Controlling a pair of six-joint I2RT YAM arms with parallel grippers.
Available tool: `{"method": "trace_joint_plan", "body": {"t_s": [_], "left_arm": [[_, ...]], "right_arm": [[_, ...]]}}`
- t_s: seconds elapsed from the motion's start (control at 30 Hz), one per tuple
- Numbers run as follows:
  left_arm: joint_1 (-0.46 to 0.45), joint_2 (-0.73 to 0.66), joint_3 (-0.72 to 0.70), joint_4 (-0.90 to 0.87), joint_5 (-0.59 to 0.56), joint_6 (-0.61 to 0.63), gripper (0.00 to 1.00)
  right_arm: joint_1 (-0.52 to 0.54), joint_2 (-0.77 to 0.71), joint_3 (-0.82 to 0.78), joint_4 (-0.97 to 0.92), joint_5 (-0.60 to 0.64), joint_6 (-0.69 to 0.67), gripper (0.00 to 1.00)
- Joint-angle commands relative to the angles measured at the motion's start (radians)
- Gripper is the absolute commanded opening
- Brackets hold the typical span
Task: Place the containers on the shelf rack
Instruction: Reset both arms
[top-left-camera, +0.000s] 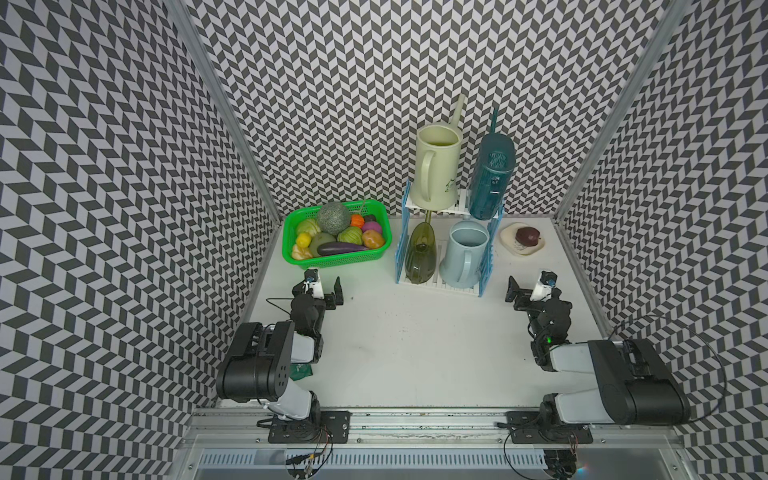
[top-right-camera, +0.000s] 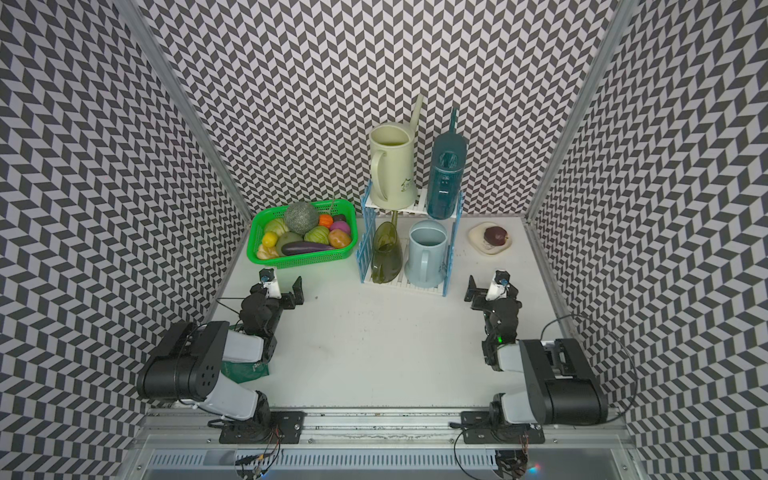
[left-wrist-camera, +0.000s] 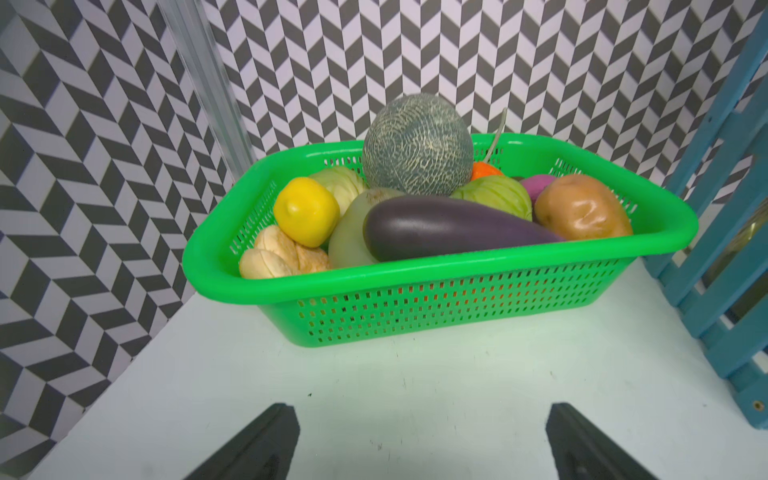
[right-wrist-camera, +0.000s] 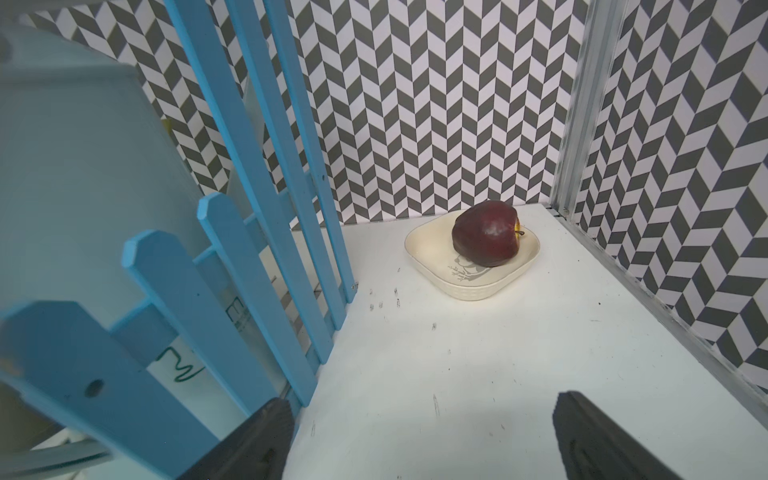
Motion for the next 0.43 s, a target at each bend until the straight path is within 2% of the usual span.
{"method": "trace_joint_plan", "body": {"t_s": [0.0,0.13,0.2,0.4], "left_arm": [[0.004,-0.006,0.001,0.076,0.018,-0.013,1.0],[0.003,-0.005,0.002,0.073,0.017,-0.013,1.0],[0.002,-0.005,0.0,0.077,0.017,-0.013,1.0],[0.002,-0.005,0.002,0.075,0.017,-0.013,1.0]], "right_arm": [[-0.005,0.075,0.0,0.207,-0.007,-0.009,1.0],[-0.006,0.048,0.048,0.09,-0.012,-0.022,1.0],[-0.005,0.063,0.036,0.149,-0.009,-0.013,1.0],[-0.005,0.055,0.053,0.097,-0.017,-0.024,1.0]]}}
